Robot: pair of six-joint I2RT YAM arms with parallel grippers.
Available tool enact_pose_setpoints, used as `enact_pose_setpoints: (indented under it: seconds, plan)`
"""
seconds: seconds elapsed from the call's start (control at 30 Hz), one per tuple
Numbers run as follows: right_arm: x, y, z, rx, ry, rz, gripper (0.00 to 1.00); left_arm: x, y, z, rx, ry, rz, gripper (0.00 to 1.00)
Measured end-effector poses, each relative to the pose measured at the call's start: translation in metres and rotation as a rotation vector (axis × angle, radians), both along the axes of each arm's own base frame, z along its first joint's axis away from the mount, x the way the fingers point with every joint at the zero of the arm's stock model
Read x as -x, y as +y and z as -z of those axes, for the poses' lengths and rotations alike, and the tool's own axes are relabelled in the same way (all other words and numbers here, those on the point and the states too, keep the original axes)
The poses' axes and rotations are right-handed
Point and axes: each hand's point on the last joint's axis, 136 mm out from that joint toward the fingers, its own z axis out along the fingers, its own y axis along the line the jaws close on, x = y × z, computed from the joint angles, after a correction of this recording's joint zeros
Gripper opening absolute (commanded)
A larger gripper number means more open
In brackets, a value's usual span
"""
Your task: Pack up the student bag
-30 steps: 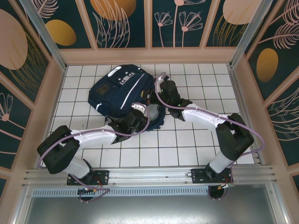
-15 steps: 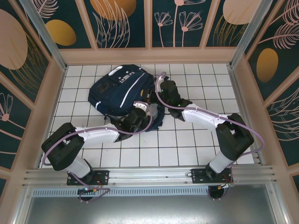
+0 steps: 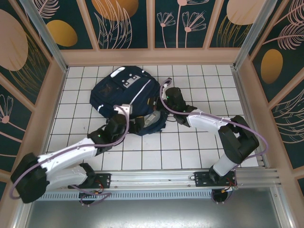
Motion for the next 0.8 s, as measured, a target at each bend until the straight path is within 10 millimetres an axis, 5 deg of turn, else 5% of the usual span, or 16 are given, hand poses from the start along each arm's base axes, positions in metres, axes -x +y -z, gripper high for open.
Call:
enact_pose_setpoints:
  seconds: [0.1,0.47,0.8]
  plan:
    - [0.007,-0.008,0.010,0.016,0.015,0.008,0.20,0.003,0.025,-0.003,0.031,-0.002,-0.115,0.89]
    - [0.022,-0.035,0.005,0.057,-0.036,0.037,0.27,-0.004,0.096,0.062,-0.090,0.130,-0.465,0.73]
    - [0.023,-0.038,0.004,0.061,-0.042,0.043,0.30,-0.013,0.150,0.109,-0.183,0.262,-0.643,0.73]
